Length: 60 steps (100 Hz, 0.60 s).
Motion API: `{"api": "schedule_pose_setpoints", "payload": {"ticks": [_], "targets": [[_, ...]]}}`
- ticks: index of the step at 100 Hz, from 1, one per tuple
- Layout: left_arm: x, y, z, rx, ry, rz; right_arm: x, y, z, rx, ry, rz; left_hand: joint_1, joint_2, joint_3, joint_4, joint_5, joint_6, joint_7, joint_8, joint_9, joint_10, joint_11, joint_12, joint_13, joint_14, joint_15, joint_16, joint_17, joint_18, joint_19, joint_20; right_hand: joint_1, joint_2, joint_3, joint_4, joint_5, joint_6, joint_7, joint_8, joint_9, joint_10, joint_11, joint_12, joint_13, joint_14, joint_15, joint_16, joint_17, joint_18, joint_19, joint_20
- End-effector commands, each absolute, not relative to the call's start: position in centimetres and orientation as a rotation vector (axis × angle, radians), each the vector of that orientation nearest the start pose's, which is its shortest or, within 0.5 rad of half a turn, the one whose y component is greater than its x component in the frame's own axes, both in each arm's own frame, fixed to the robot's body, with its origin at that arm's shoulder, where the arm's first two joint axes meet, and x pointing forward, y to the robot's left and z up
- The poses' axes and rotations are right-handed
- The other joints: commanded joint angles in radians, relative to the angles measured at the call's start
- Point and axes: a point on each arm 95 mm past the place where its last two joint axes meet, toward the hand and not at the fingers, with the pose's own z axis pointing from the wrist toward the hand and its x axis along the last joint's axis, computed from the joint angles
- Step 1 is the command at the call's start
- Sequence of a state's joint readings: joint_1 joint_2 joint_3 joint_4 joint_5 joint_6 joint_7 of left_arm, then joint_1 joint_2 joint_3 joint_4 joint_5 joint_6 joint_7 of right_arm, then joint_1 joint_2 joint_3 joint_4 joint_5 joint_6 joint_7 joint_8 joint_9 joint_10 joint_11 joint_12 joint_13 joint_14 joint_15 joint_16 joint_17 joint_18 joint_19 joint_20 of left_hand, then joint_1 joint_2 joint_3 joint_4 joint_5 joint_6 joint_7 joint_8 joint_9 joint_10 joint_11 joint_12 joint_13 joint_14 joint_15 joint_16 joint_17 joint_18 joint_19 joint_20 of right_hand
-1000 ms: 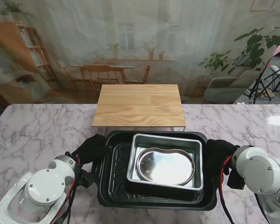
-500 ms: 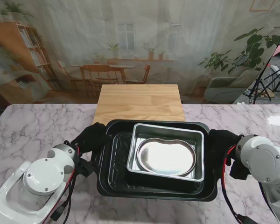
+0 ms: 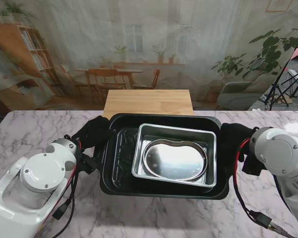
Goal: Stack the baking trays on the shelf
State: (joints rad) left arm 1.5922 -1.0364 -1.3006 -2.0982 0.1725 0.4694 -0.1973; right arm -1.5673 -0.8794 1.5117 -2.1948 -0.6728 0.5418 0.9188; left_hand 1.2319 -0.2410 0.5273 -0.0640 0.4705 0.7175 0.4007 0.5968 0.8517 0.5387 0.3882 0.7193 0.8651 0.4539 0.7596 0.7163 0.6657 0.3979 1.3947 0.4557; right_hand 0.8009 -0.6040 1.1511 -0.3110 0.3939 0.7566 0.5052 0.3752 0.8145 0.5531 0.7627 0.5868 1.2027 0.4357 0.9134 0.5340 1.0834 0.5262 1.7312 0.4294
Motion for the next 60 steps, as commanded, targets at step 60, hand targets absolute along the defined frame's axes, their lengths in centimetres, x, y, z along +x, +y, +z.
{"api": "schedule_pose_setpoints", "payload": {"ticks": [60], "targets": [[38.2, -8.3, -13.5, -1.940, 1.230, -2.091, 39.1, 4.4, -11.4, -2.229, -2.000, -1.695, 0.057, -0.036, 0.045, -0.016, 0.403, -0.551, 0.259, 0.022, 0.063, -0.282, 0.068, 0.031, 0.098, -0.129, 0.054, 0.025, 0.124, -0.259, 0.039, -0.025, 0.155, -0.019, 0.207, 0.057, 0.205, -0.616, 0.066, -0.012, 0.018, -0.253, 0.090, 0.021, 0.106, -0.285, 0.299, 0.013, 0.072, -0.443, 0.075, 0.023]]}}
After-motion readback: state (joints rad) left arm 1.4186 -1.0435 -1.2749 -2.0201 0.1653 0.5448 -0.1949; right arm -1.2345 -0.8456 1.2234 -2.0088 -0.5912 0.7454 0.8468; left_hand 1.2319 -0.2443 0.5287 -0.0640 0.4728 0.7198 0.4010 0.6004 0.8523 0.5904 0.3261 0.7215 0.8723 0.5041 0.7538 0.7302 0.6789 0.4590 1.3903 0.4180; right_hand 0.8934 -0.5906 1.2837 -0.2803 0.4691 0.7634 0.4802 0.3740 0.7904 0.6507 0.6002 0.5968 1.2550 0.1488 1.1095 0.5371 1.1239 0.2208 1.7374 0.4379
